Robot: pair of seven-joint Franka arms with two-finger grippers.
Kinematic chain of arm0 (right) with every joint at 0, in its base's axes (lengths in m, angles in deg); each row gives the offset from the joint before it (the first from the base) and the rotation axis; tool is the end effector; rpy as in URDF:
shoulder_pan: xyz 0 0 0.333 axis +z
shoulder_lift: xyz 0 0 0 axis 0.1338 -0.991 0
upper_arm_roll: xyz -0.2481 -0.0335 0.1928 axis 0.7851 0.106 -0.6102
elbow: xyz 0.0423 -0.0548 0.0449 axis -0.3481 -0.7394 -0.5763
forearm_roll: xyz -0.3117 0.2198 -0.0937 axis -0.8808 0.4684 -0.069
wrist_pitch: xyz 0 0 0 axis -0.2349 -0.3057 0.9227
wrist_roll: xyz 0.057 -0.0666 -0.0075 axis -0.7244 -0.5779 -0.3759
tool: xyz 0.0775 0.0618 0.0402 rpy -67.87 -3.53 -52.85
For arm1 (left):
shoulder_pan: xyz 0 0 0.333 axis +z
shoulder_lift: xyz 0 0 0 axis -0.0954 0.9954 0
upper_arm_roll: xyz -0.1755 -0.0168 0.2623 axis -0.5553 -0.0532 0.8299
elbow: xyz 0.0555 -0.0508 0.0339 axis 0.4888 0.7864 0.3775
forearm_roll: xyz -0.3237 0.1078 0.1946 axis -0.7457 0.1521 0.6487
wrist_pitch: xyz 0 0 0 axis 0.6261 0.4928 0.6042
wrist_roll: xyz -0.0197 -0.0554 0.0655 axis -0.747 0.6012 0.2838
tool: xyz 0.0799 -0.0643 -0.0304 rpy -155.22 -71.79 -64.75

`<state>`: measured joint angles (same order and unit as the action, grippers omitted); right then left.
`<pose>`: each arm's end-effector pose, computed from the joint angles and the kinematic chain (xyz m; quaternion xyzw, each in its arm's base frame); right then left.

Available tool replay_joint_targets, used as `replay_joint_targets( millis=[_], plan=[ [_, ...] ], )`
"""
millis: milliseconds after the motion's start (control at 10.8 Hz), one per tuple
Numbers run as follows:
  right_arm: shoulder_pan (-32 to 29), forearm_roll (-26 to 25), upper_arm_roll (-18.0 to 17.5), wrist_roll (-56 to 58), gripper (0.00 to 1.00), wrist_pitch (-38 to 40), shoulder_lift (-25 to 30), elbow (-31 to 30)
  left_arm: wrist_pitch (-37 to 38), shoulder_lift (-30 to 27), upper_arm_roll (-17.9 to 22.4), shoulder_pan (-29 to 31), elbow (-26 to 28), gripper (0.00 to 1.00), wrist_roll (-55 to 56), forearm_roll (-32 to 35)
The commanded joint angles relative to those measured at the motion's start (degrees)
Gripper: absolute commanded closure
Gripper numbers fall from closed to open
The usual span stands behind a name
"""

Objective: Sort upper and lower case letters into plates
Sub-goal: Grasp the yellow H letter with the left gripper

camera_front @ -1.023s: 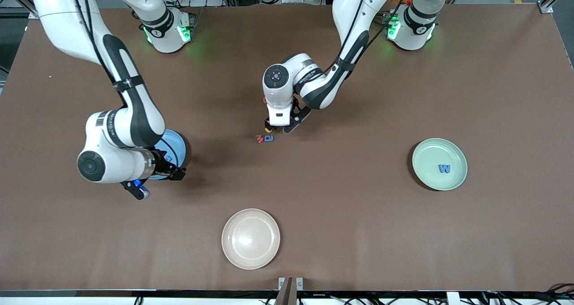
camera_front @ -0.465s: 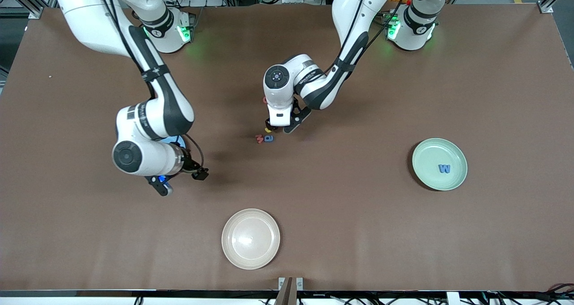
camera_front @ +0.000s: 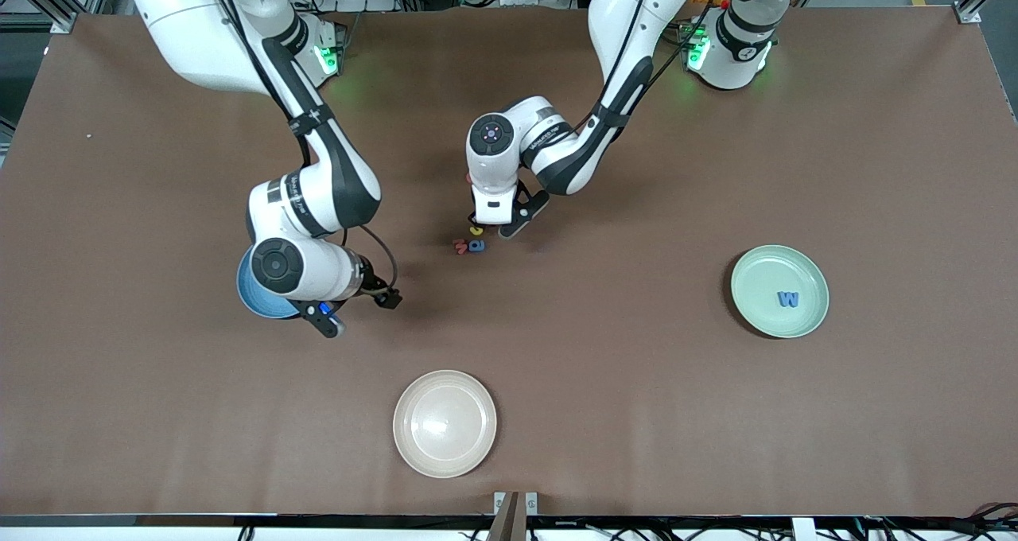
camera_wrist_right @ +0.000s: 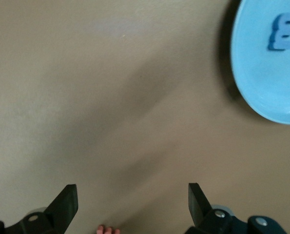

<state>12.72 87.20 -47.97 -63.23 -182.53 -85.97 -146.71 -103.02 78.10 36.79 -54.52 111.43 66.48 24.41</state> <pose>0.6146 0.2541 0.2633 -0.9380 0.3219 0.1287 0.0035 0.4062 -0.5614 0.1763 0.9290 0.3691 -0.0239 0.0100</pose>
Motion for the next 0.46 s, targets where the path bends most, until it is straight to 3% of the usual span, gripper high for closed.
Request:
replay_joint_targets(
  millis=[0,372],
  plan=[
    [0.94,0.33,0.07,3.84,0.00,-0.41,-0.53,-0.04,2.51,-4.44,0.36,1.83,0.58,1.00,-3.63,4.53],
    [4.28,2.44,0.08,-0.11,0.00,-2.43,-1.40,-0.12,13.57,-14.11,-4.91,13.24,0.49,1.00,-27.23,7.81]
  ],
)
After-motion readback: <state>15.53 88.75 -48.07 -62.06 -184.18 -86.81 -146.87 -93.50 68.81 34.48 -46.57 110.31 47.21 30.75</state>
